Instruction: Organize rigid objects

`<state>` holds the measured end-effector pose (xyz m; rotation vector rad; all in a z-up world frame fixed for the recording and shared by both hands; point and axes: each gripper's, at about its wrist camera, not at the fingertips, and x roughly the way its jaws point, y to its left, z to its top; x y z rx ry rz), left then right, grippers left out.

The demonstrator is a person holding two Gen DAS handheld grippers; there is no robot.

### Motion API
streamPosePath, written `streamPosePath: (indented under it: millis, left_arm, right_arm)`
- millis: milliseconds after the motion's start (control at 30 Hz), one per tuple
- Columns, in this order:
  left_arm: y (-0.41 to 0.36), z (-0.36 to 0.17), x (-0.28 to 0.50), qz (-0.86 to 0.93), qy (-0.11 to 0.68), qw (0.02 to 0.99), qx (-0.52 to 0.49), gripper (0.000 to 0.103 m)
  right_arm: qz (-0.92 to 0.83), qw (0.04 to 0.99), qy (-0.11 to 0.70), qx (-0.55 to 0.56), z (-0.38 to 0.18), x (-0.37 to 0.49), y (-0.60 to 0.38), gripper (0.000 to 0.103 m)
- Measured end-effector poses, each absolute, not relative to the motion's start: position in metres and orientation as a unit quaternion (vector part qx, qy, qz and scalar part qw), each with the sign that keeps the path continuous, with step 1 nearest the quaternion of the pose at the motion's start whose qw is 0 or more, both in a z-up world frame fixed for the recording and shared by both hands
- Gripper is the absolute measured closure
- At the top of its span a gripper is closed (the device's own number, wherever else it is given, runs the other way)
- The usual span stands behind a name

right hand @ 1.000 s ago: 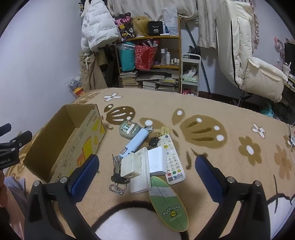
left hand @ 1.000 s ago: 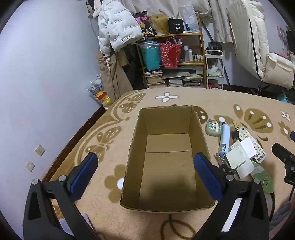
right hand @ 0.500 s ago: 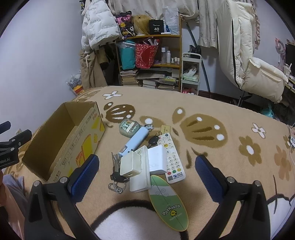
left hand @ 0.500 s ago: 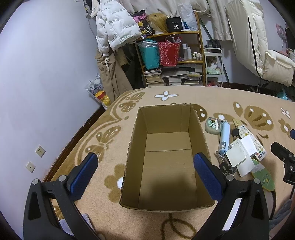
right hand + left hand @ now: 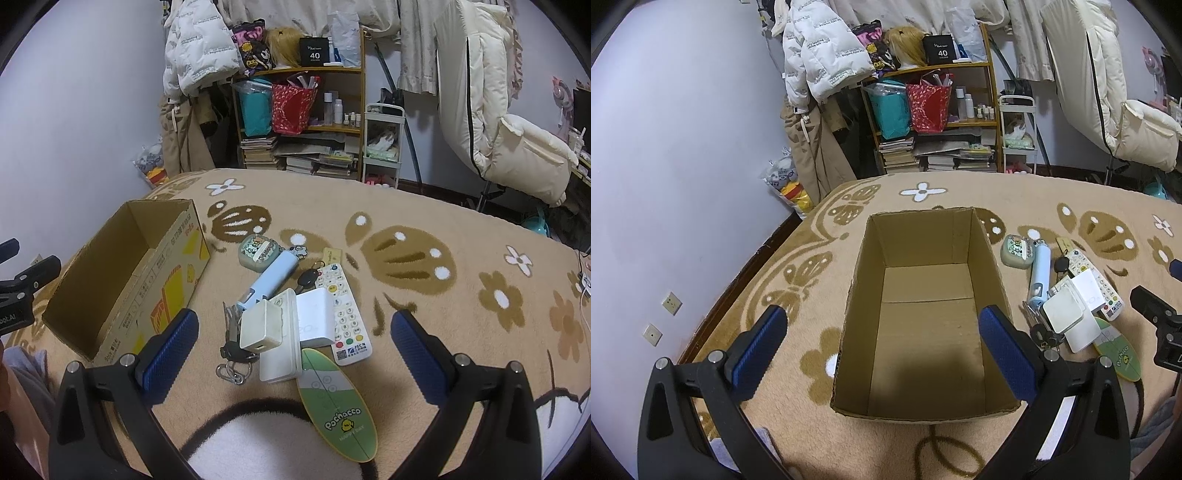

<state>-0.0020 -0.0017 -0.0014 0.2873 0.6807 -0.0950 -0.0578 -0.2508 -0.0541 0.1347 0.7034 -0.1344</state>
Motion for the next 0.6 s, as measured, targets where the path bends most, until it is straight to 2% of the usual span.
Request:
streamPosePath:
  millis: [600]
  left_arm:
    - [-0.0039,-0.0025,-0.0029,-0.051,0.334,0.930,0.147,0.000]
  right_arm:
    - [-0.066,0.932,0.350,0.064,-0.0598,-0.0588,-0.2561,0.000]
